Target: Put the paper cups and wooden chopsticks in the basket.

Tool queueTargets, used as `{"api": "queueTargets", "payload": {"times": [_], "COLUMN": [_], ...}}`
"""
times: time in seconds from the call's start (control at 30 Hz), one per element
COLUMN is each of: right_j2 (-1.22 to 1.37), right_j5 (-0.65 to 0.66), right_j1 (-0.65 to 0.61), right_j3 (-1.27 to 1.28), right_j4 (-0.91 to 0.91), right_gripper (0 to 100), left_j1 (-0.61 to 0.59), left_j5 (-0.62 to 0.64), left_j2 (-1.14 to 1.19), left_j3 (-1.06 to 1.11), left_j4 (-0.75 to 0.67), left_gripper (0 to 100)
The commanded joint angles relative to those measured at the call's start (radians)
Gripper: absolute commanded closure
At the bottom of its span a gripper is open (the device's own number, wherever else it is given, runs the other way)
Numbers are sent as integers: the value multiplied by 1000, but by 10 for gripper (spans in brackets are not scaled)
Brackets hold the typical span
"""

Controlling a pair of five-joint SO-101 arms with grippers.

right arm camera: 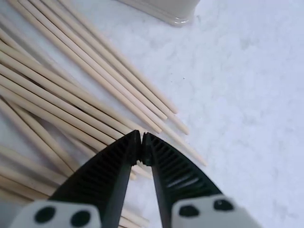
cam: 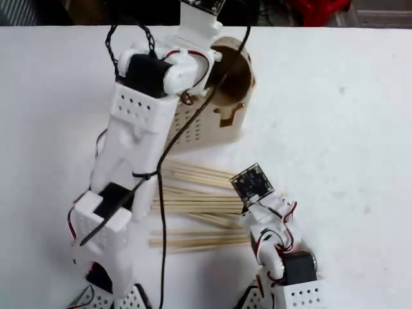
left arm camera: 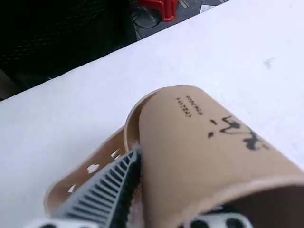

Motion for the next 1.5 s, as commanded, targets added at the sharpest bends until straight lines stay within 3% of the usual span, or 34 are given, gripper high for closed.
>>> {"api": "queueTargets", "payload": {"times": [0.0,0.7,1.13,1.47], "right_j2": [-7,-7,-7,-7], "right_j5": [12,12,12,12], "right_j1": [-2,-2,-2,-2], "right_j3": [-5,-3,-3,-3], "right_j4": [-19,-18,-18,-18], "right_gripper": [981,981,981,981], "left_j1": [-28,-73,-74,-65], "left_j5": [31,29,21,21], "left_j2": [7,30,170,309], "left_j3": [-91,-87,94,15], "left_j4": [15,-371,-235,-212], "left_gripper": [809,812,812,812]}}
